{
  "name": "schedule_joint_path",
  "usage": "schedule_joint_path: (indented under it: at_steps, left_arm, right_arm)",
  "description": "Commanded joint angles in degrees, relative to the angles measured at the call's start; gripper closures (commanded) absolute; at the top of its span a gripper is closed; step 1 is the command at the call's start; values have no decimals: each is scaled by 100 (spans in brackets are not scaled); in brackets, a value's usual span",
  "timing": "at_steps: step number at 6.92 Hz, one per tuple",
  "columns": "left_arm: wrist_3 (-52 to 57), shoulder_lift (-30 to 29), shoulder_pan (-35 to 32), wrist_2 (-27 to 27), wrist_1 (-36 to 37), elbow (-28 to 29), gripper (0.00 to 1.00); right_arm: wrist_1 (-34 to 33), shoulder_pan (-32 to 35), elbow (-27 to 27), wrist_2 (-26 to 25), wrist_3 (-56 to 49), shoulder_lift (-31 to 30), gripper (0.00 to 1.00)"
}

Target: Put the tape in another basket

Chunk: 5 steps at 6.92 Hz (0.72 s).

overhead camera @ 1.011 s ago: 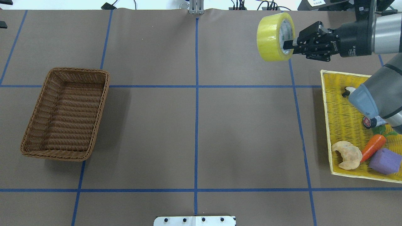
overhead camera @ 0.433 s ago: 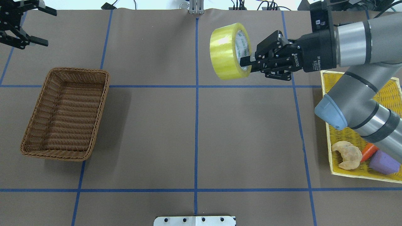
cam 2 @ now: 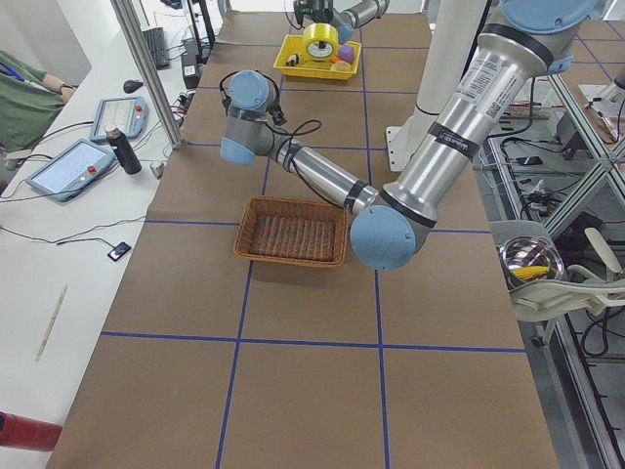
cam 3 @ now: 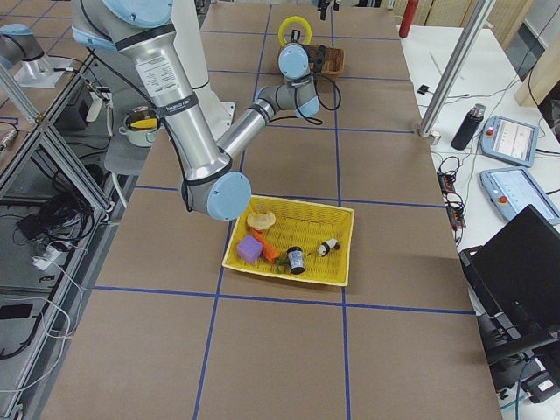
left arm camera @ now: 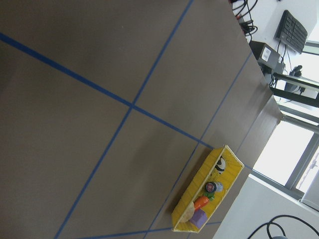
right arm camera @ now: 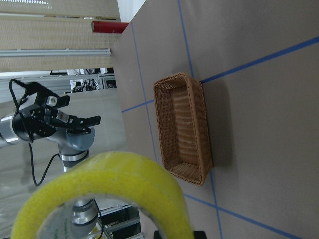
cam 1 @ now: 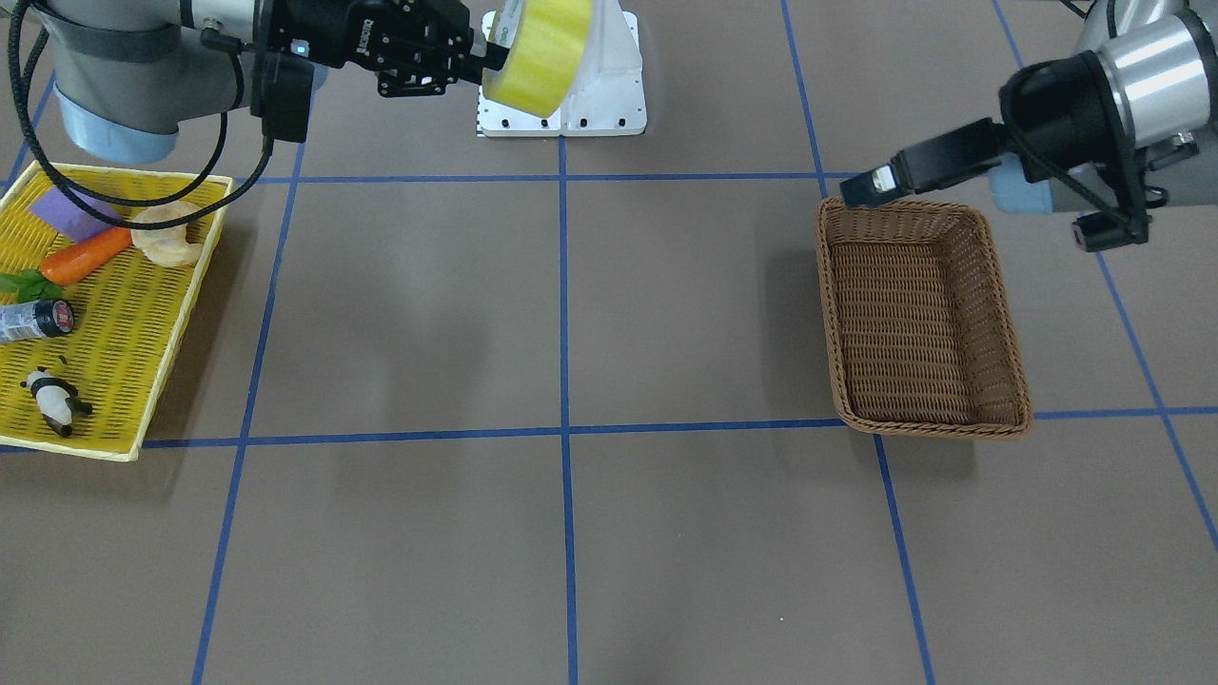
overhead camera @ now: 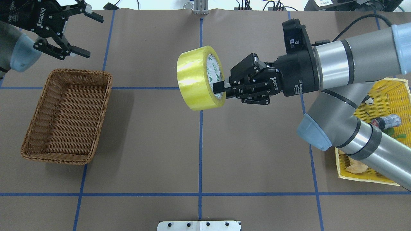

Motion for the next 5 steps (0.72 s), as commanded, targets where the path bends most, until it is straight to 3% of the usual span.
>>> schedule_joint_path:
  at_steps: [1,2,3,5]
  left_arm:
    - [-515,-76,472,271,-859,-281,2]
    - [-1258,-68,787,1204,-1683,-351,2]
    - [-1675,-24,947,1762,-2274,-343,2]
    - [-2176,11,1010,2422,-2962,-343,2]
  right_arm:
    - [542,-360,8,-347,156,15,100]
    - [596,-414,16,-393,157,15,100]
    - [684,-423,16,-394,183,-3,100]
    - [720,-423,25,-402,192,-12,100]
